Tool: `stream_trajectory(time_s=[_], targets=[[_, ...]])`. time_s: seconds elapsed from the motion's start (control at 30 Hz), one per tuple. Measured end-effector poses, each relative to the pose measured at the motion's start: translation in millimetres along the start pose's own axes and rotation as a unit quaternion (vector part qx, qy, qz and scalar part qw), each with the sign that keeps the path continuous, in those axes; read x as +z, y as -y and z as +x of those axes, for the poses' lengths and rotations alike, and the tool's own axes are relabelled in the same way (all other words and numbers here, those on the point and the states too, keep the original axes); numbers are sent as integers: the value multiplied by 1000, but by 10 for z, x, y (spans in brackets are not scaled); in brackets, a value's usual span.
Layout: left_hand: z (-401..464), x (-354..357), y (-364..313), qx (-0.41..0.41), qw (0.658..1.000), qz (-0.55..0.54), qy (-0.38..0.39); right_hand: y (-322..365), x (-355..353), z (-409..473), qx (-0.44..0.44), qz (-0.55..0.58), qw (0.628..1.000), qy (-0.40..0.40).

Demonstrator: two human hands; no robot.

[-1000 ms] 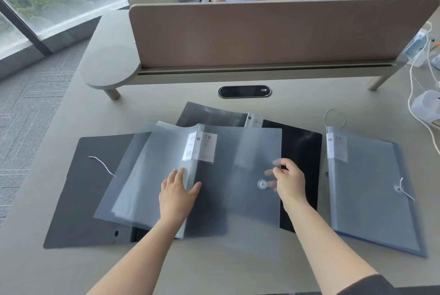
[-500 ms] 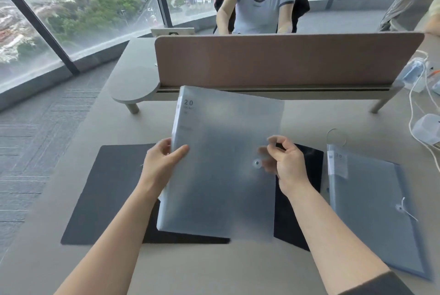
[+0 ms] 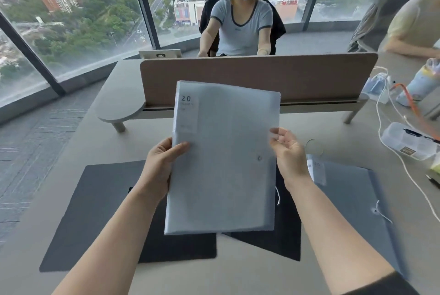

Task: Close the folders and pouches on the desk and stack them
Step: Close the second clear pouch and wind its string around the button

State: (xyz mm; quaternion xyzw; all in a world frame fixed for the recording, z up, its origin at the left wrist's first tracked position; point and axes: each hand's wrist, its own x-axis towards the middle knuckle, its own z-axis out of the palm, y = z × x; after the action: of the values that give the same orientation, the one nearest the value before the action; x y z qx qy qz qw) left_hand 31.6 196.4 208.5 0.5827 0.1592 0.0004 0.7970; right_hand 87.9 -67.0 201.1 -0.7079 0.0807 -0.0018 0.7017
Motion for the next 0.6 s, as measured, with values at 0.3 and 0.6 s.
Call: stream_trajectory(time_s=[0.3, 0.6], targets=[[209, 147, 767, -112, 994, 1, 1, -584, -400, -62, 136, -35, 989, 43], [404, 106, 1432, -196, 979, 26, -49, -1249, -650, -22, 232, -115, 962, 90]])
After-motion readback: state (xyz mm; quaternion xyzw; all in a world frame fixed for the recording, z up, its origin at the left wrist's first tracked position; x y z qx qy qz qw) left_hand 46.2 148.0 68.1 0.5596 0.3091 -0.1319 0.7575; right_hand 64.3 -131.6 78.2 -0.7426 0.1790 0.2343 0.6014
